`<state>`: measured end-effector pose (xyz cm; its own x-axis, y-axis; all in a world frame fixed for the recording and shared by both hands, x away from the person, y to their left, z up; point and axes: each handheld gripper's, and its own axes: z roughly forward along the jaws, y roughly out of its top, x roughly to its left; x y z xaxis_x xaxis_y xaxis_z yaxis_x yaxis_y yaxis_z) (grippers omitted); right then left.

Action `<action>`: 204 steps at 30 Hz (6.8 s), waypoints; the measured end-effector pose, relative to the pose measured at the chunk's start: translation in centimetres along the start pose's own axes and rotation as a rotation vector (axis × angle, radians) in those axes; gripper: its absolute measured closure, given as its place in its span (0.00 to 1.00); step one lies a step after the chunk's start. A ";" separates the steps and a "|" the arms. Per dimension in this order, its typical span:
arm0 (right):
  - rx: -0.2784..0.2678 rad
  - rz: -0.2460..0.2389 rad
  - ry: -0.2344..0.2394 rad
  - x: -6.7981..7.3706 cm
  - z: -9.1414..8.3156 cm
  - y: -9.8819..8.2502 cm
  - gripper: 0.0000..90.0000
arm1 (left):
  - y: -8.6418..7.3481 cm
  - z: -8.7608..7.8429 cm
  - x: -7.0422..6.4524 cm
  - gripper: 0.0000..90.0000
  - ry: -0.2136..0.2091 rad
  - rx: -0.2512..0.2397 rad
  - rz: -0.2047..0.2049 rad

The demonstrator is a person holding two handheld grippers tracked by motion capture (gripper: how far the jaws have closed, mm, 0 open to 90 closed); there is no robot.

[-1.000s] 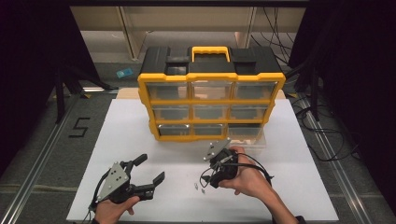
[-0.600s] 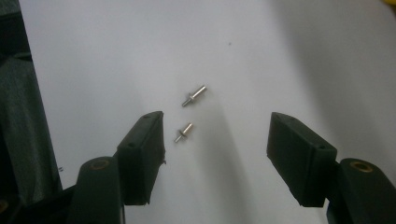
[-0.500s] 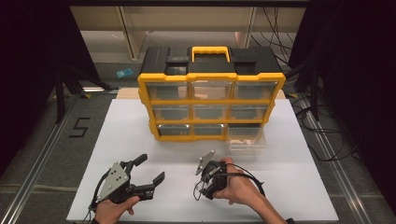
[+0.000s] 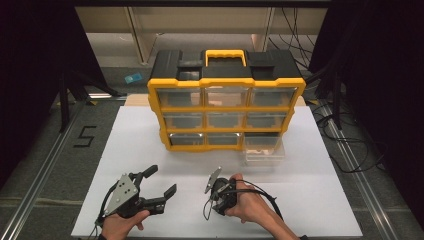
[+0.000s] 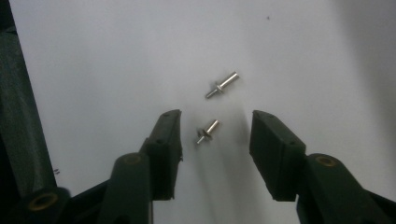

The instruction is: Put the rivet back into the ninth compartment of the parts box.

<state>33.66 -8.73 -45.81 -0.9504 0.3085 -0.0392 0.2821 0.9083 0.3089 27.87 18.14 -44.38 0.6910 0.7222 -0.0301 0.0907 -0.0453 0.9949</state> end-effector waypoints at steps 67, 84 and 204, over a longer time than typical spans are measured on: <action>-0.268 0.070 -0.101 -3.6 -8.8 -1.8 0.93 | 0.0 0.0 0.1 0.18 0.001 -0.002 0.002; -0.366 0.140 -0.170 -5.4 -10.9 -2.8 0.93 | 0.0 0.0 0.1 0.18 0.000 0.000 0.004; -0.219 0.070 -0.105 -1.6 -3.8 1.1 0.34 | 0.0 0.0 0.1 0.18 -0.002 -0.003 0.004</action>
<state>34.95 -9.32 -41.76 -0.9076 0.4066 -0.1050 0.3011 0.8044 0.5121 27.91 18.21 -44.33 0.6925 0.7210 -0.0258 0.0856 -0.0466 0.9952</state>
